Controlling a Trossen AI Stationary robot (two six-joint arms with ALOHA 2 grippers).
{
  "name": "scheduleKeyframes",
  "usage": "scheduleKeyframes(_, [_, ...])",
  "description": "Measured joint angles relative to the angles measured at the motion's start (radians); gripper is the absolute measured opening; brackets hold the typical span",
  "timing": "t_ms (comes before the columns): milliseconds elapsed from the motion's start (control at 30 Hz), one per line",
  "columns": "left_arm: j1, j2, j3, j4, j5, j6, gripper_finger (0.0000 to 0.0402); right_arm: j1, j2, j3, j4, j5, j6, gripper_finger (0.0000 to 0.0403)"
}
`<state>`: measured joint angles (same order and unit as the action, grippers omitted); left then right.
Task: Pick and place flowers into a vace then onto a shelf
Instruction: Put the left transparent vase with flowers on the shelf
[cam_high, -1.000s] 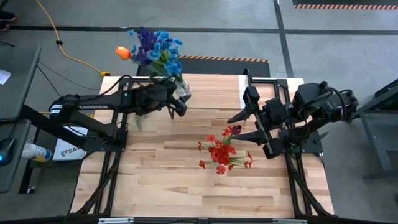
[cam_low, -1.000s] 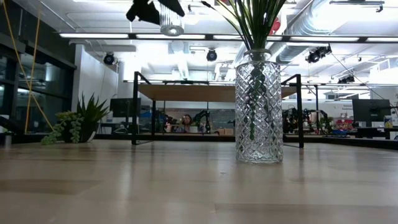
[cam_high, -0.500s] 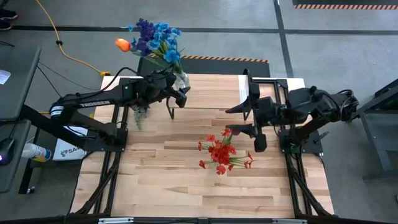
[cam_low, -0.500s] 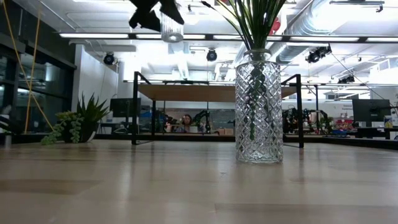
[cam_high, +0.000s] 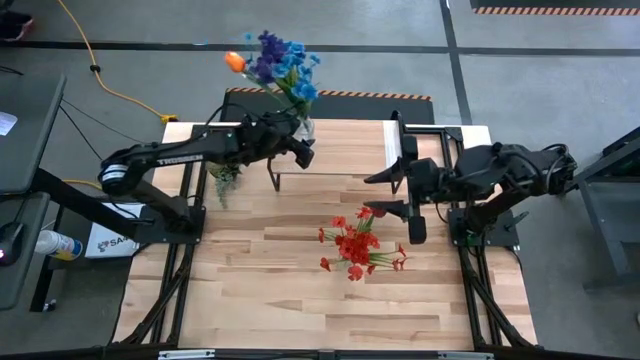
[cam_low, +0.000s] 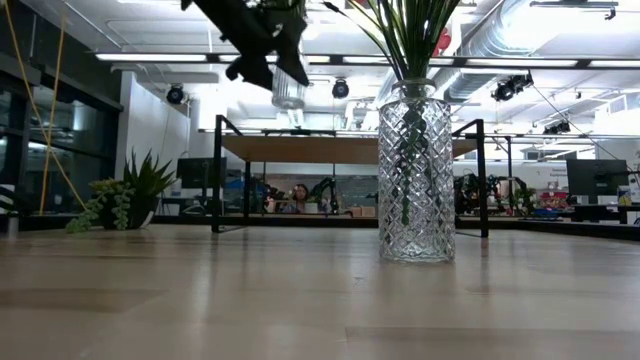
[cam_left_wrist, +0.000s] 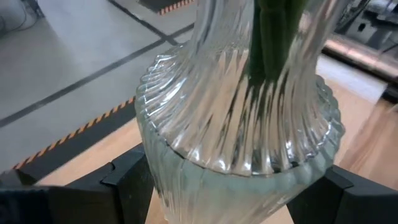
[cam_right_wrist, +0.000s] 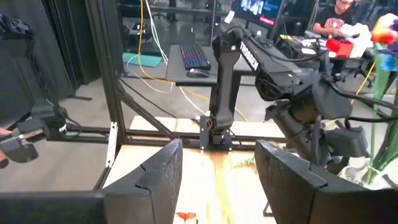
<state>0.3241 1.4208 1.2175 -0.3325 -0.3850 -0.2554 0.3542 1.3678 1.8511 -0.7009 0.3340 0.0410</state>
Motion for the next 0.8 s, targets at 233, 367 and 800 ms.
scheduleKeyframes(233, [0.023,0.019,-0.071,0.140,0.040,-0.003,0.0317,0.000,0.000,0.000,-0.041,-0.011,0.030,0.0193])
scheduleKeyframes(367, [0.025,0.020,-0.106,0.151,0.031,-0.006,0.0317,0.000,0.000,0.000,-0.048,-0.011,0.034,0.0193])
scheduleKeyframes(800, [0.065,0.019,-0.182,0.234,0.040,-0.014,0.0317,0.000,0.000,0.000,-0.055,-0.012,0.038,0.0193])
